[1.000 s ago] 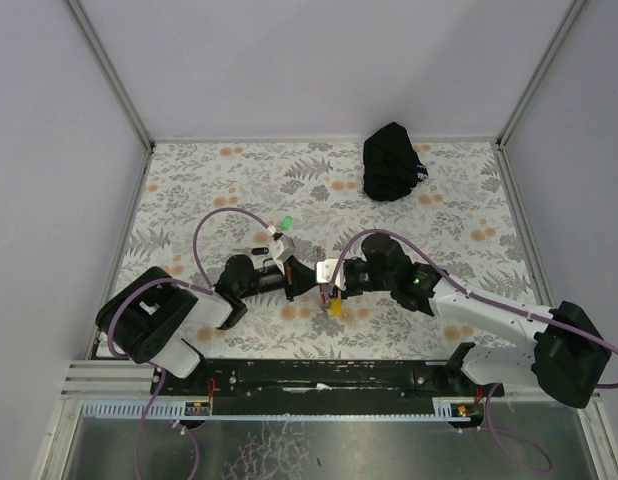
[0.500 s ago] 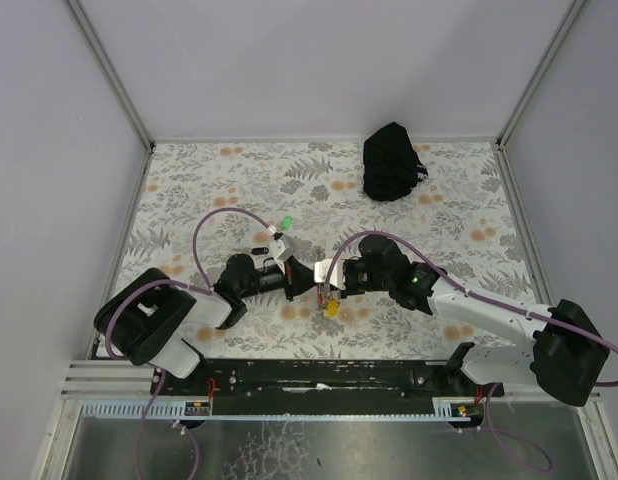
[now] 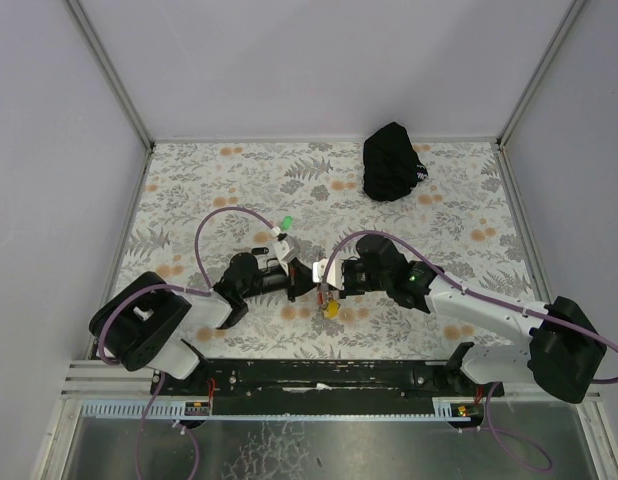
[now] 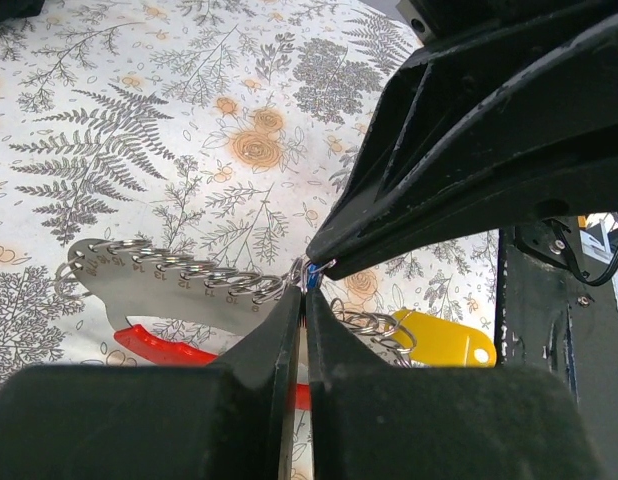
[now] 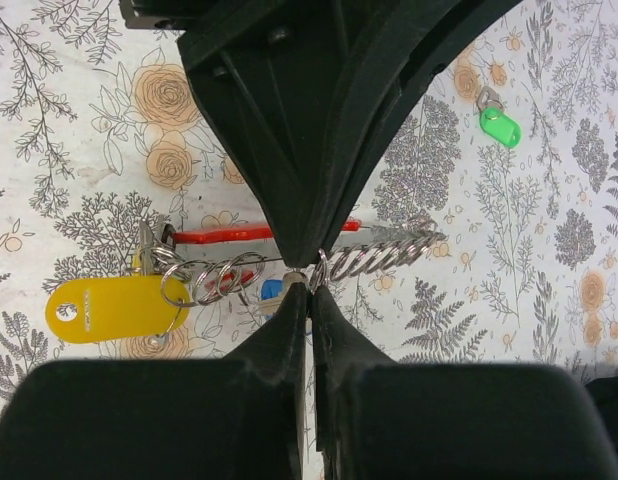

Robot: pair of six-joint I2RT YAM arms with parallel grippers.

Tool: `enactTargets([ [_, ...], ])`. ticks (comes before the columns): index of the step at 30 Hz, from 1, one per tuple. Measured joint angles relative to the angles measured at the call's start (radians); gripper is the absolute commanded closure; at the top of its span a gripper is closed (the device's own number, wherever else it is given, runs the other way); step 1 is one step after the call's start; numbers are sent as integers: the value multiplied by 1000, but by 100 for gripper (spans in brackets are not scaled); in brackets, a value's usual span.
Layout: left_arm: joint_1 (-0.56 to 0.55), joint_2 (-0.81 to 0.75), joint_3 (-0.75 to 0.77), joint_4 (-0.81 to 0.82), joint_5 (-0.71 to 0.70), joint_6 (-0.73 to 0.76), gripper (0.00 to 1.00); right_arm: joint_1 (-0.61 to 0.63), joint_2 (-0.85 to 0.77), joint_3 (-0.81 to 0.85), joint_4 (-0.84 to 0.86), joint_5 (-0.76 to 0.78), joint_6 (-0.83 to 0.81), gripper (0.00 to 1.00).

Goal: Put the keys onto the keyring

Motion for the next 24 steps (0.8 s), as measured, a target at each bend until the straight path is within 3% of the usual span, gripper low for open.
enactTargets([
  [9,-6,-8,-1,-6,-50,-26,100,0,0,4,-8,5,3,100],
  [24,-20,0,-99,195,-245,-295,100,35,0,3,41,34,19,100],
])
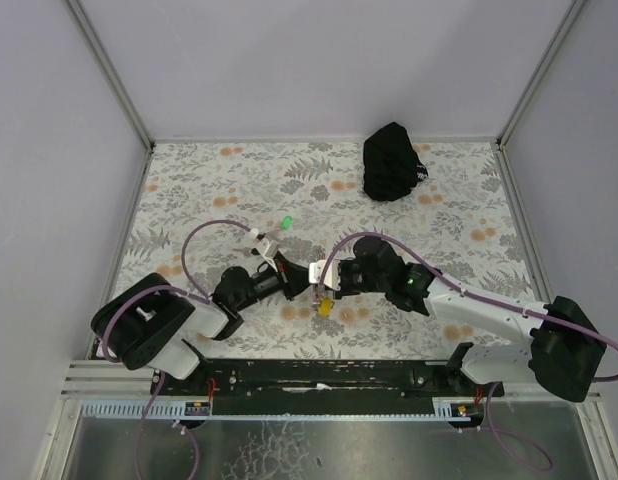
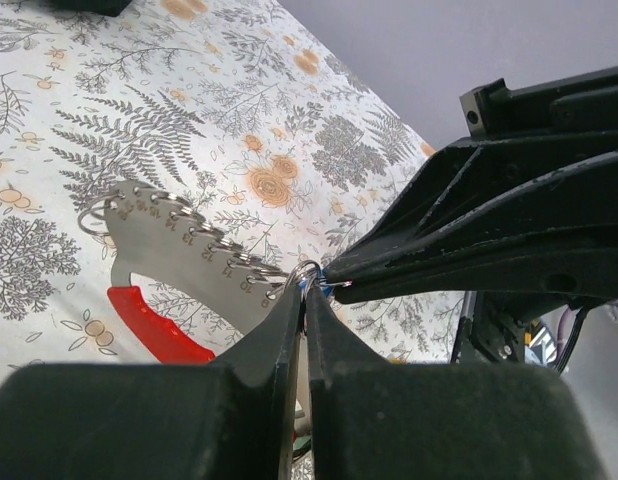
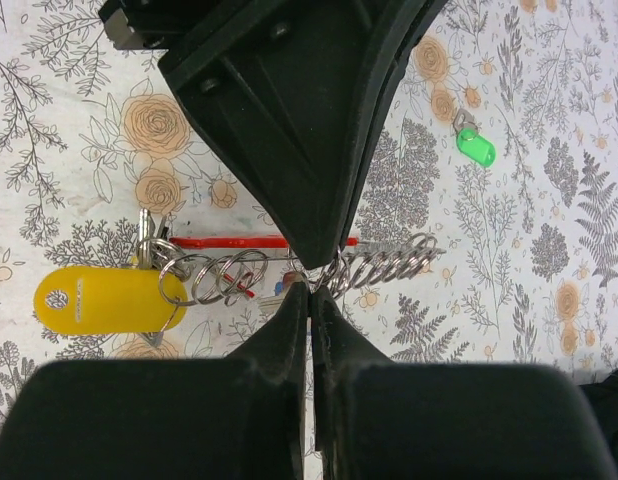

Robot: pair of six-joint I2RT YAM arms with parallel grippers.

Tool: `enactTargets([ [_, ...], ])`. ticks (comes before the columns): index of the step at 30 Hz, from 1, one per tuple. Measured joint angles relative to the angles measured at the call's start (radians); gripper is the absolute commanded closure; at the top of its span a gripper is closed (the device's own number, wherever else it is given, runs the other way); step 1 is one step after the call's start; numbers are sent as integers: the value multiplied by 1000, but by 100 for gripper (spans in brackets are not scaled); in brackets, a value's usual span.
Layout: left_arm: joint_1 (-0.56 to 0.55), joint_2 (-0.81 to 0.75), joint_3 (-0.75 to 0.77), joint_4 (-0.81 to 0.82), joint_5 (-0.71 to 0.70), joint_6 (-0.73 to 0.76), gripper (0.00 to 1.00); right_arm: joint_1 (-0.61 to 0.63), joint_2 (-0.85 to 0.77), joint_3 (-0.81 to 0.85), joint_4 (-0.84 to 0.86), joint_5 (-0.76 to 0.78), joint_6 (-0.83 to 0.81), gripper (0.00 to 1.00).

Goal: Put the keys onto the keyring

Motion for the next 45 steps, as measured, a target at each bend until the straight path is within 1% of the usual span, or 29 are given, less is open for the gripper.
enactTargets([
  [7,-8,20,-37,109,-63,-68,100,13,0,-13,21,11,17,100],
  [14,-34,7,-61,145,-108,-84,100,20,-40,-61,83,-8,43,100],
  [22,-72,6,-62,159,-167,-77,100,19,-45,-62,87,-16,58,100],
  [24,-72,2,-66,160,-175,-73,96,20,-47,-62,89,-8,55,100],
  [27,-72,-4,-71,168,-179,-58,86,20,-66,-62,84,3,48,100],
  [32,-48,-2,-71,196,-175,-33,74,21,-83,-61,41,21,36,100],
  [37,-7,10,-71,209,-121,-11,63,22,-81,-61,4,37,28,100],
  [42,25,13,-69,210,-18,43,58,22,-80,-61,-1,40,21,100],
  [45,43,34,-61,210,56,85,57,23,-80,-61,-3,39,13,100],
])
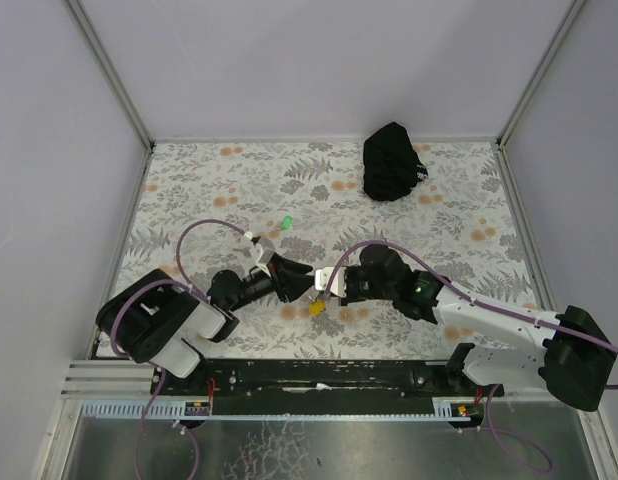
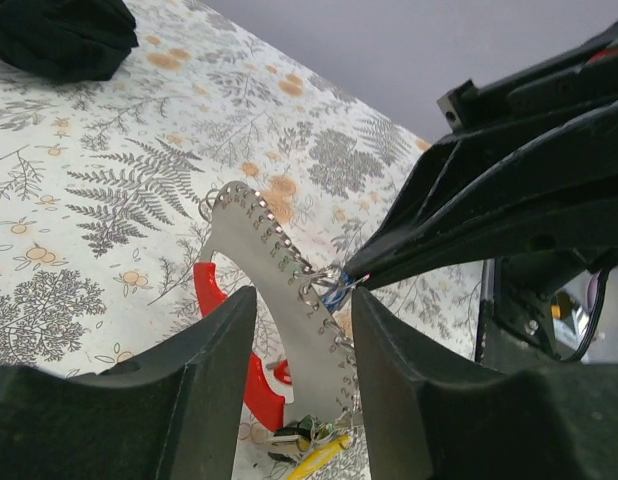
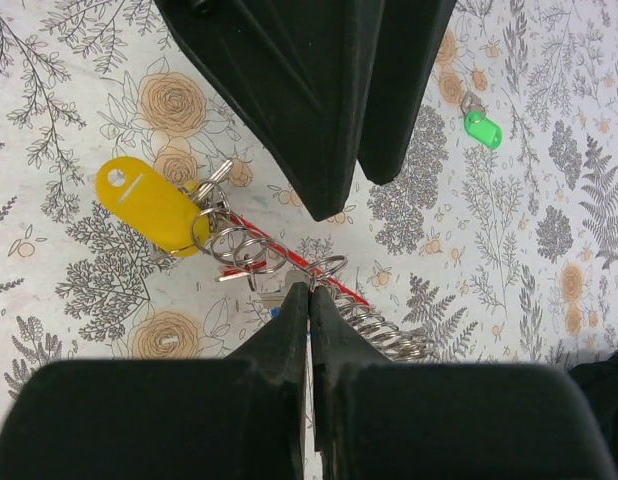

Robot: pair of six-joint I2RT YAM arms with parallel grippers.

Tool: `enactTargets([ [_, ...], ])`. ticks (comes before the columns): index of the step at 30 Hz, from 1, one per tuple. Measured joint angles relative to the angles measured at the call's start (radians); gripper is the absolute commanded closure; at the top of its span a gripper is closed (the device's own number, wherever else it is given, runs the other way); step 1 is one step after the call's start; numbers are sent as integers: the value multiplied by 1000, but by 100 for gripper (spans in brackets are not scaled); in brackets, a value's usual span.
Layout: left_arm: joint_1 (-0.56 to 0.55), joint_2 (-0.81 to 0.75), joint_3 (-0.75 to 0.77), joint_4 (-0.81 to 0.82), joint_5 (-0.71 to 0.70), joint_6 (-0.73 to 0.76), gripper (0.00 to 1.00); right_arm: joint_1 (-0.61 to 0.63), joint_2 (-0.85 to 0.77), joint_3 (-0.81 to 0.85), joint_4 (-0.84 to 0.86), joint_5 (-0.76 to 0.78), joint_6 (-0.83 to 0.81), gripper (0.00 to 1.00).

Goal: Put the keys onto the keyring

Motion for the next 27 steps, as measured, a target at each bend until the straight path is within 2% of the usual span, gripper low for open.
enactTargets([
  [6,48,87,41,1,130,42,56,0,3,10,-31,-1,-10,100],
  [15,56,141,81,1,244,70,55,0,26,17,-39,-21,-12,100],
  [27,71,167,148,-87,473,296,55,2,31,29,-79,-57,-19,100],
])
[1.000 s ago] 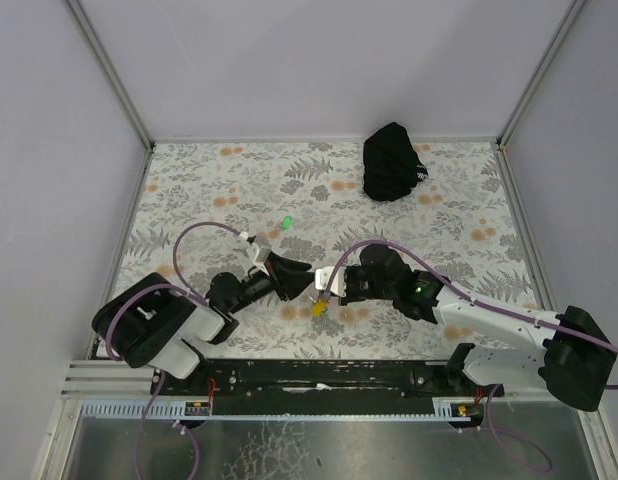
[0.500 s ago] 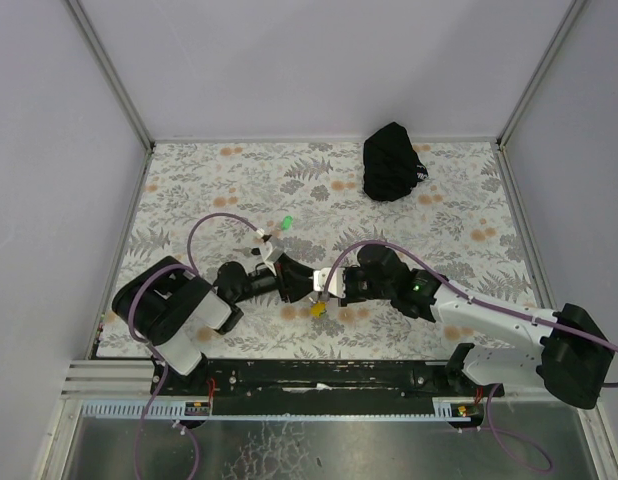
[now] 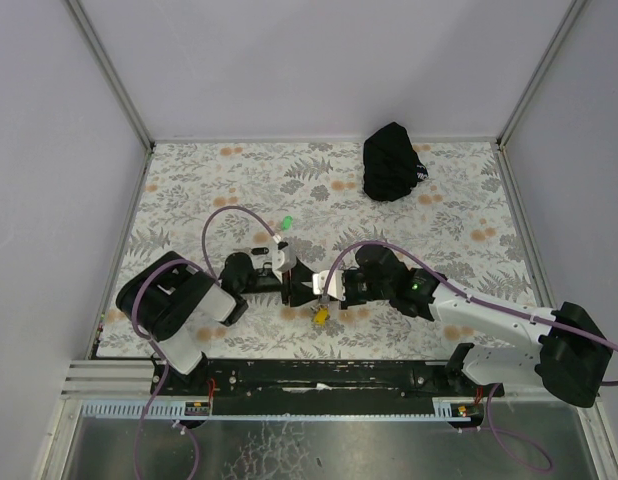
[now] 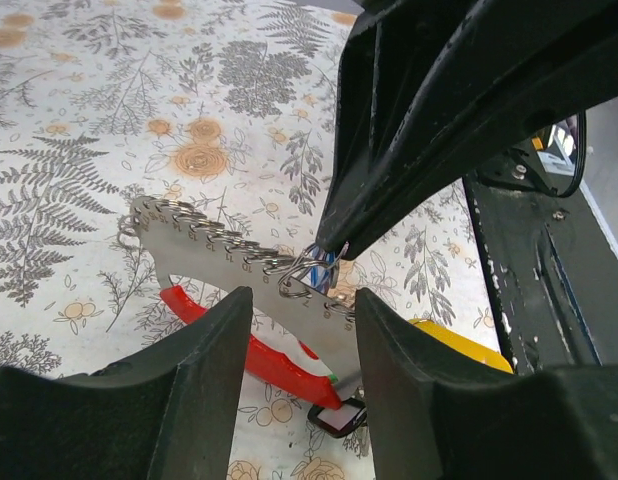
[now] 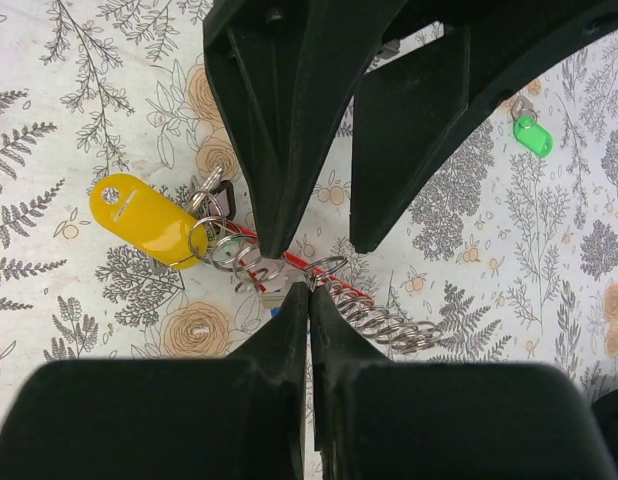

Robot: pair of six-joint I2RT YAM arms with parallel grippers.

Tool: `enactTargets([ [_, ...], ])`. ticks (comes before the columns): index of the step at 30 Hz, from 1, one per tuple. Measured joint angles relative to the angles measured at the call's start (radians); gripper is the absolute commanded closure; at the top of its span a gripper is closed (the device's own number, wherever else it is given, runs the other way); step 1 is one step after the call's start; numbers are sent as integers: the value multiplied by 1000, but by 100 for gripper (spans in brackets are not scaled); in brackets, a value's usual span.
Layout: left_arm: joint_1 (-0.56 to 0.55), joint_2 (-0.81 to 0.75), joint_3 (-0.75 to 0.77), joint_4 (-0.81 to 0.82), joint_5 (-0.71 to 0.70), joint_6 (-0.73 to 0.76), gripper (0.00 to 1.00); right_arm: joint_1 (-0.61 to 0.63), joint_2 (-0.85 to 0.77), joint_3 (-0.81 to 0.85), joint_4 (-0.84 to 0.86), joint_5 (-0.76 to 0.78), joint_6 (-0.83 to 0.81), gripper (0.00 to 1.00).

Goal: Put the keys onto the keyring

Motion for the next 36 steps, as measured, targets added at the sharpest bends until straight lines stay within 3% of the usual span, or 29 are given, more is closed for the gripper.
enactTargets([
  [17,0,-6,35,-89,103,79,59,0,18,31,-49,-54,-7,100],
  [19,0,-6,39,-88,112,78,62,0,18,35,-53,-58,-7,100],
  [29,3,-6,45,-84,148,60,100,0,27,55,-81,-59,-7,100],
  [36,3,-17,43,-87,146,56,100,0,25,56,-93,-47,-6,100],
])
